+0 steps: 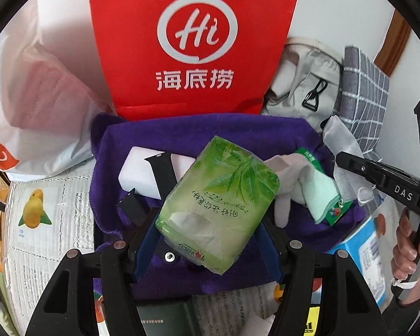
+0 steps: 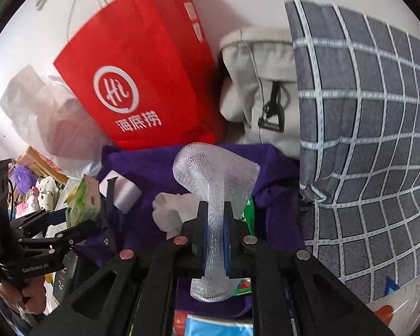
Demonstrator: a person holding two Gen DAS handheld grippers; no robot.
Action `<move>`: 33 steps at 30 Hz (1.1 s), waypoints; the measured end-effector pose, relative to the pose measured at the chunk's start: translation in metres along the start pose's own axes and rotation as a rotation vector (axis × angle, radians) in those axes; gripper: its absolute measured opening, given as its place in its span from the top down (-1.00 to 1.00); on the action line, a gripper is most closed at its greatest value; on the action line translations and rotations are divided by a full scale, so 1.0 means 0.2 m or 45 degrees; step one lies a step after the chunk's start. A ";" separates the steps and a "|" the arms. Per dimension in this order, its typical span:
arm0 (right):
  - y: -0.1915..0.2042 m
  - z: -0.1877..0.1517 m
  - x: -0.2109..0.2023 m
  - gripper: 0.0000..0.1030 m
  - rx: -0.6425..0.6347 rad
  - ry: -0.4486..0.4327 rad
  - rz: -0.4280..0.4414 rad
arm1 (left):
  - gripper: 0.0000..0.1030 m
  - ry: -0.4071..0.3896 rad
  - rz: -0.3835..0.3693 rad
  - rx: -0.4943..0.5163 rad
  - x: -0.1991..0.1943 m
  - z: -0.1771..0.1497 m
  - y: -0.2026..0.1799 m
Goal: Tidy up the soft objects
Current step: 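Carry the tissue pack in the left tool and mesh bag in the right tool to the purple towel, then open the left tool over the towel while the right tool releases the mesh bag there, then move both tools back from the towel toward the yellow pouch and white cloth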
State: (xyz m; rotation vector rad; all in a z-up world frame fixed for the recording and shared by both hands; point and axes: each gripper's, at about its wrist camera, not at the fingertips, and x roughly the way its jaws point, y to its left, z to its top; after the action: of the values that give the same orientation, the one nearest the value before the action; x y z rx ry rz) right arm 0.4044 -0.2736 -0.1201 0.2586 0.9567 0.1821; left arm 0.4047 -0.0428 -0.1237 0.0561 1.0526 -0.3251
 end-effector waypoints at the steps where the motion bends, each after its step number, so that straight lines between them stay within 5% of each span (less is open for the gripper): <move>1: 0.00 0.00 0.02 0.78 -0.003 0.010 0.000 | -0.22 0.015 0.000 -0.001 0.02 0.00 0.00; 6: 0.03 -0.03 0.11 0.60 -0.037 0.067 -0.026 | -0.24 0.073 -0.012 0.004 0.09 -0.02 -0.01; 11: 0.05 -0.05 0.13 0.07 -0.089 0.070 -0.060 | -0.25 0.104 0.001 -0.017 0.13 -0.02 -0.01; 17: 0.06 -0.05 0.11 -0.29 -0.105 0.049 -0.073 | -0.25 0.131 -0.008 -0.030 0.18 -0.01 -0.01; 21: 0.06 -0.04 0.08 -0.32 -0.106 0.009 -0.002 | -0.29 0.140 -0.032 -0.056 0.19 0.00 0.00; 25: 0.08 -0.04 0.03 -0.58 -0.124 -0.047 0.012 | -0.41 0.104 -0.017 -0.055 0.15 0.01 0.00; 33: 0.13 -0.03 -0.06 -0.58 -0.134 -0.084 0.025 | -0.44 0.072 -0.052 -0.081 0.04 0.01 0.04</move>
State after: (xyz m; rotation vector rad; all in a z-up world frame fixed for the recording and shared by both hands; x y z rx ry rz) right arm 0.3920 -0.2513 -0.1072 0.1760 0.8765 0.2401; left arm 0.4125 -0.0368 -0.1313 -0.0135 1.1203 -0.3287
